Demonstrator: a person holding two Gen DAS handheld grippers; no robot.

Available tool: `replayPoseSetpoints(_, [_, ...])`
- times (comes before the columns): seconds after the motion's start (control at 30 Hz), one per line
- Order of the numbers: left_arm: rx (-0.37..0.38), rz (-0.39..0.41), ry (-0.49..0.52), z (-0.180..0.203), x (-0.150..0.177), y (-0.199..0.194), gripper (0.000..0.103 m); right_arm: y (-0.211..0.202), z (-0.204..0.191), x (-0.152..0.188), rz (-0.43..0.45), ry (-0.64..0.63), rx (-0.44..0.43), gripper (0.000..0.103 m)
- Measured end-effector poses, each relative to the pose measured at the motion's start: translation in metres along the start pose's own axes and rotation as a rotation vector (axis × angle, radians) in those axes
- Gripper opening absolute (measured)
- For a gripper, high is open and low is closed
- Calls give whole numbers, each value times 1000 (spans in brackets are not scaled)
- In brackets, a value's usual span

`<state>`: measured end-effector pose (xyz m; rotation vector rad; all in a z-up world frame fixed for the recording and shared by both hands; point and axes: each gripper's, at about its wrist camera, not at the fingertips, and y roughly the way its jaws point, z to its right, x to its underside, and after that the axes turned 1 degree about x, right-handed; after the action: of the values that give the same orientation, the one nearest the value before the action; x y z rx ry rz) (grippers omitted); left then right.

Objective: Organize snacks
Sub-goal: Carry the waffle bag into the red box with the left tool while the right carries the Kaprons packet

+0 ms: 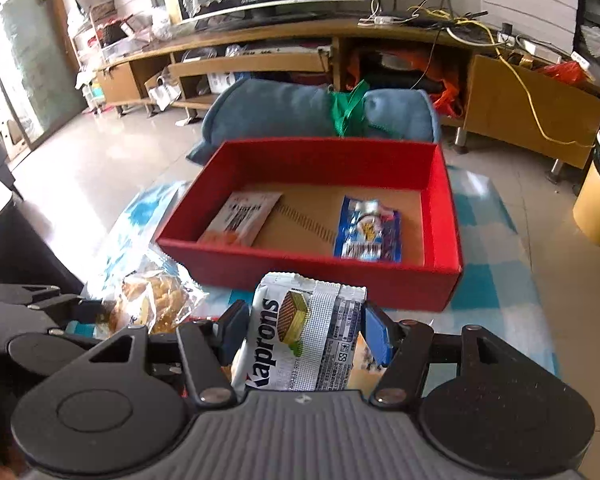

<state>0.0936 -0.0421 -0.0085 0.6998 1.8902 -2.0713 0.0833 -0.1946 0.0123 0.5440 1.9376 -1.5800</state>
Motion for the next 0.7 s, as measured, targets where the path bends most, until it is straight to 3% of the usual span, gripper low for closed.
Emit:
replayPoseSetpoints(0.43, [-30, 68, 8, 8, -46, 7, 81, 14, 16, -40, 53, 46, 15, 59])
replayPoseSetpoints(0.7, [-42, 65, -6, 7, -66, 23, 80, 29, 22, -59, 59, 58, 25, 59])
